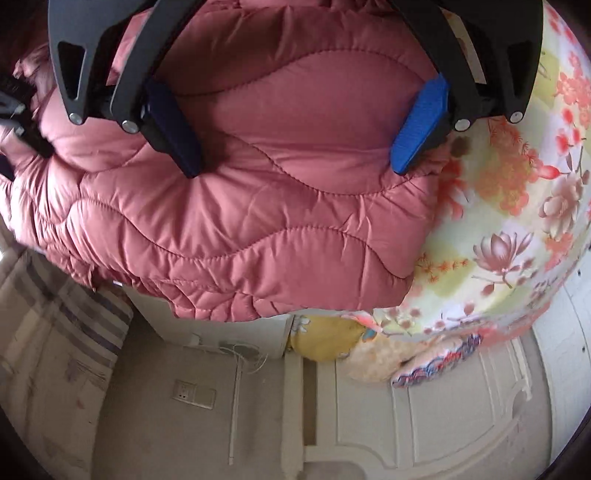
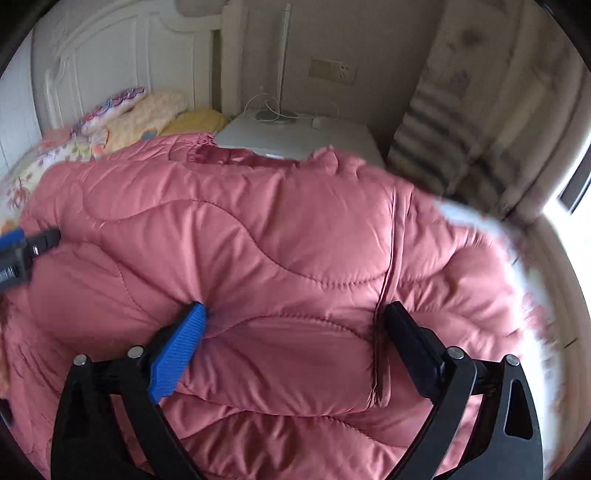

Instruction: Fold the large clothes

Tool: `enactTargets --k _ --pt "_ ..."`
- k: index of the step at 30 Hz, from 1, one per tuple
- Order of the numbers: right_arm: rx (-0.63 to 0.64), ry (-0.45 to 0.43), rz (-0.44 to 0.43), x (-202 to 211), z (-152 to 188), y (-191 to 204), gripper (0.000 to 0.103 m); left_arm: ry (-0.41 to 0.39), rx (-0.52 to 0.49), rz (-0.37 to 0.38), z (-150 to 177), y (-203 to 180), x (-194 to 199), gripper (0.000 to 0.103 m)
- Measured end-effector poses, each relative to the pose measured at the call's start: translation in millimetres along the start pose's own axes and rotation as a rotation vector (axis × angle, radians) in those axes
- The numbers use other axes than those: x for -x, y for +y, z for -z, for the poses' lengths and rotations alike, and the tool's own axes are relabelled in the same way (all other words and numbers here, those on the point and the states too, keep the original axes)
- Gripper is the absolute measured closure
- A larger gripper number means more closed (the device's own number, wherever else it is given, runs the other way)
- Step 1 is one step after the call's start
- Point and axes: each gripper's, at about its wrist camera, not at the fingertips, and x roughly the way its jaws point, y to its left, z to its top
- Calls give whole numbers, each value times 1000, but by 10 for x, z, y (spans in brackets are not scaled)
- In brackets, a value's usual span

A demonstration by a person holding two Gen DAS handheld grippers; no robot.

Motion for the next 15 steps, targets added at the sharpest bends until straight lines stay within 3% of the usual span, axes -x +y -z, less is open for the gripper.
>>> enactTargets --k 3,8,11,13,15 --pt "-27 11 -25 35 9 -83 9 2 -23 6 -56 -1 69 2" --pt "-13 -101 -13 241 -272 -104 9 -98 17 61 -428 60 326 2" --pt "6 -80 -41 70 -473 6 9 -15 26 41 -553 33 43 2" --pt "52 17 -19 -206 -498 111 8 53 22 32 -507 8 -191 2" --pt "62 28 -17 -317 -444 132 7 34 -21 8 -395 -54 -269 2"
